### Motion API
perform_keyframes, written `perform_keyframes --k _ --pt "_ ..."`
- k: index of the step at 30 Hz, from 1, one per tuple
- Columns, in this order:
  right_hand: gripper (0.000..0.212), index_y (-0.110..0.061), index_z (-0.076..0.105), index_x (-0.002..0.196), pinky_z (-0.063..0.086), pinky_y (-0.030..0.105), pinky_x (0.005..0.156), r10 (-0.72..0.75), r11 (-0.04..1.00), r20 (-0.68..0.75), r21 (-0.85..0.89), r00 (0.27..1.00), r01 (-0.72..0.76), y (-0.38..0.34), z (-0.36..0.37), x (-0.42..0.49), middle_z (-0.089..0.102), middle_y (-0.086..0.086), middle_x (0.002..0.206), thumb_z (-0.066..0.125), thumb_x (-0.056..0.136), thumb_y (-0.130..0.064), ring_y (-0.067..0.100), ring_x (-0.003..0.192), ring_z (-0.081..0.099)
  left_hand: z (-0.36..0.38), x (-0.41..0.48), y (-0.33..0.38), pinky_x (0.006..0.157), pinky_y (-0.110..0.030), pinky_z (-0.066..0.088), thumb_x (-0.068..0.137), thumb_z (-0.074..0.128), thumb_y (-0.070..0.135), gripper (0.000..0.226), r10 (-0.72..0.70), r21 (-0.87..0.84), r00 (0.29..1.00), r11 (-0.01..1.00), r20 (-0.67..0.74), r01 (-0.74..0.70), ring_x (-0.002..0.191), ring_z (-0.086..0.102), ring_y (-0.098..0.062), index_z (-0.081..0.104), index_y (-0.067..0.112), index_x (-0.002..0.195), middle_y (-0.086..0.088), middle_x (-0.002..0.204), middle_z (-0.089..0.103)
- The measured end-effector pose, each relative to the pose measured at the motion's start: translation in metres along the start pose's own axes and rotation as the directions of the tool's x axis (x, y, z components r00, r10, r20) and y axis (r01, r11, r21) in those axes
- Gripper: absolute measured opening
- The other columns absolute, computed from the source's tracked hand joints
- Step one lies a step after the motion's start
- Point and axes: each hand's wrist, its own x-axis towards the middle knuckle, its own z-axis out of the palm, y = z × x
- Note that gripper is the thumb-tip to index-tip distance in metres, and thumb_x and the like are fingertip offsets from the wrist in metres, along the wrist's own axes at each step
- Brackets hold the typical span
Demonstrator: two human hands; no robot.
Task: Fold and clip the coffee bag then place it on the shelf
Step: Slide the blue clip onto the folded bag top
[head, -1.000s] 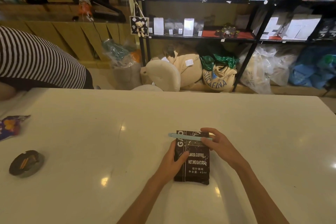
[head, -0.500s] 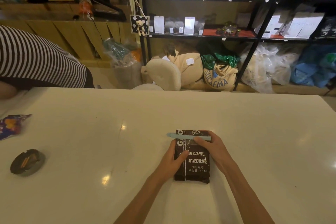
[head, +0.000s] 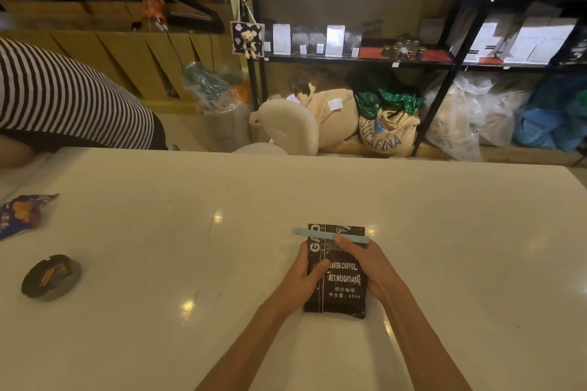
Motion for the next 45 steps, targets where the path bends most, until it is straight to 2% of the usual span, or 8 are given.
perform_keyframes --k 6,16,21,33,35,37,40,45 --pt "0.050 -0.008 0.069 0.112 0.057 0.048 0.087 0.005 1.000 0.028 0.004 1.000 -0.005 -0.001 -0.003 0.000 0.076 0.019 0.102 0.083 0.069 -0.030 0.037 0.096 0.072 0.001 0.001 -0.001 0.097 -0.046 0.053 0.099 0.053 0.027 0.046 -0.031 -0.003 1.000 1.000 -0.006 0.031 0.116 0.063 -0.016 0.032 0.029 0.140 -0.004 0.129 0.059" --pt "0.042 -0.008 0.067 0.112 0.060 0.040 0.075 0.004 1.000 0.007 -0.006 1.000 -0.004 -0.002 -0.001 -0.002 0.076 0.017 0.100 0.079 0.076 -0.025 0.033 0.092 0.074 0.001 0.000 0.003 0.084 -0.029 0.057 0.100 0.052 0.022 0.045 -0.046 -0.050 0.999 0.998 0.017 0.047 0.108 0.067 -0.010 0.032 0.025 0.139 -0.002 0.126 0.059" --pt "0.035 -0.010 0.068 0.107 0.060 0.036 0.068 0.001 1.000 -0.012 -0.026 1.000 -0.001 -0.002 0.000 0.000 0.078 0.013 0.093 0.079 0.077 -0.024 0.029 0.085 0.075 0.000 0.000 0.006 0.083 -0.028 0.057 0.099 0.053 0.023 0.044 -0.060 -0.066 0.998 0.996 0.023 0.061 0.107 0.067 -0.009 0.033 0.026 0.138 -0.002 0.125 0.059" --pt "0.039 -0.005 0.069 0.108 0.060 0.045 0.079 -0.024 1.000 -0.070 -0.012 0.997 0.023 0.007 -0.003 0.003 0.077 0.018 0.096 0.081 0.075 -0.024 0.035 0.089 0.074 -0.002 -0.002 0.014 0.081 -0.027 0.058 0.094 0.062 0.022 0.046 -0.037 -0.099 0.999 0.994 -0.015 0.036 0.105 0.068 -0.009 0.042 0.025 0.135 0.000 0.123 0.063" --pt "0.042 -0.006 0.069 0.109 0.060 0.046 0.081 -0.022 0.999 -0.079 -0.029 0.997 0.020 0.008 -0.004 0.004 0.077 0.018 0.096 0.082 0.074 -0.026 0.034 0.089 0.074 -0.006 -0.001 0.017 0.080 -0.026 0.058 0.094 0.061 0.024 0.043 -0.058 -0.177 0.996 0.983 -0.064 0.045 0.103 0.069 -0.009 0.044 0.025 0.133 0.003 0.121 0.064" --pt "0.045 -0.007 0.067 0.109 0.060 0.047 0.081 -0.016 0.999 -0.087 -0.051 0.996 0.012 0.009 -0.004 0.005 0.077 0.016 0.095 0.082 0.073 -0.028 0.033 0.088 0.075 -0.012 0.003 0.018 0.084 -0.028 0.057 0.094 0.060 0.025 0.037 -0.082 -0.265 0.984 0.964 -0.155 0.039 0.106 0.068 -0.015 0.048 0.022 0.130 -0.002 0.122 0.064" --pt "0.046 -0.008 0.066 0.109 0.060 0.048 0.082 -0.007 0.997 -0.088 -0.079 0.996 0.000 0.009 -0.003 0.006 0.077 0.015 0.094 0.082 0.073 -0.030 0.031 0.086 0.075 -0.020 0.010 0.017 0.090 -0.036 0.056 0.093 0.064 0.022 0.027 -0.060 -0.279 0.954 0.960 -0.294 -0.026 0.109 0.067 -0.025 0.059 0.018 0.119 -0.012 0.122 0.066" --pt "0.049 -0.008 0.066 0.110 0.059 0.050 0.084 -0.003 0.995 -0.072 -0.095 0.997 -0.003 0.009 -0.002 0.004 0.077 0.015 0.094 0.084 0.071 -0.032 0.032 0.086 0.075 -0.025 0.016 0.020 0.074 -0.031 0.060 0.091 0.065 0.010 0.022 -0.110 -0.354 0.942 0.935 -0.318 -0.010 0.088 0.071 -0.023 0.059 0.001 0.111 -0.026 0.113 0.067"
